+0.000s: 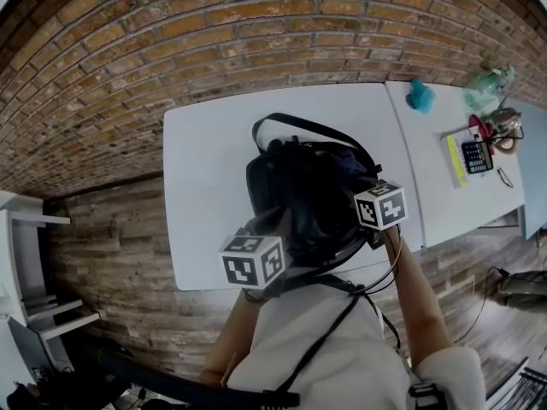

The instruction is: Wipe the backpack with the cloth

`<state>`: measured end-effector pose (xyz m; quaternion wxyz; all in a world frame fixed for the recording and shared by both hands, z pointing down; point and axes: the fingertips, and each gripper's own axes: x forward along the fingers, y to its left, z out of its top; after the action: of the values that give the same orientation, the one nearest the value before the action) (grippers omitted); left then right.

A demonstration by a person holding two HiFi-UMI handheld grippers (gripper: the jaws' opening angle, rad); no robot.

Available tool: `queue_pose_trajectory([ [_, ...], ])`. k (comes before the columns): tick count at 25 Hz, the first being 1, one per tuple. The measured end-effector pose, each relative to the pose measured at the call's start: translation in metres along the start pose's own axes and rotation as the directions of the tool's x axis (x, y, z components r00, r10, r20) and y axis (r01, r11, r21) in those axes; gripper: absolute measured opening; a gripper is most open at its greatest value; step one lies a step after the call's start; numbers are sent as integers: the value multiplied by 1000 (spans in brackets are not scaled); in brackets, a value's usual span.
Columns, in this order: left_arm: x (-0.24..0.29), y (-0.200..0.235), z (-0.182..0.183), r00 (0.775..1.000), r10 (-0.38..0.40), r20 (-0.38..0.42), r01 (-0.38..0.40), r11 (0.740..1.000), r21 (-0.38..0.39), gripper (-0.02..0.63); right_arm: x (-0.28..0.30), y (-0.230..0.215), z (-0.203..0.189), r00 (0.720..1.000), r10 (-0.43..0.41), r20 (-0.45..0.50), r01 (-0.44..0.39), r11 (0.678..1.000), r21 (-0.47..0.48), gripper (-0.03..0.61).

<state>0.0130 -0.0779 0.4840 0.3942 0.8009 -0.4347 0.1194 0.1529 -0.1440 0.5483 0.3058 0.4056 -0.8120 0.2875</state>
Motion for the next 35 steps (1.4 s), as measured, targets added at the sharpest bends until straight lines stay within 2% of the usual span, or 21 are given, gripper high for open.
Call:
queue_pose_trajectory([
  [7,-1,-3,-4,1000,-4,-1,4,1000,-4,3,-15,0,-23,1000,1,0,-1,998,55,47],
  [17,0,-7,-7,1000,-9,-5,9,1000,1,3,-35,13,-48,1000,7,-20,-6,999,51,47],
  [22,1,-10,-8,1000,-12,-7,12,1000,4,3,-42,26,-68,997,32,-68,-31,999,27,48],
  [35,0,-14,-13,1000,-14,-6,14,1000,1,3,-56,40,-84,997,59,-57,-55,997,62,47],
])
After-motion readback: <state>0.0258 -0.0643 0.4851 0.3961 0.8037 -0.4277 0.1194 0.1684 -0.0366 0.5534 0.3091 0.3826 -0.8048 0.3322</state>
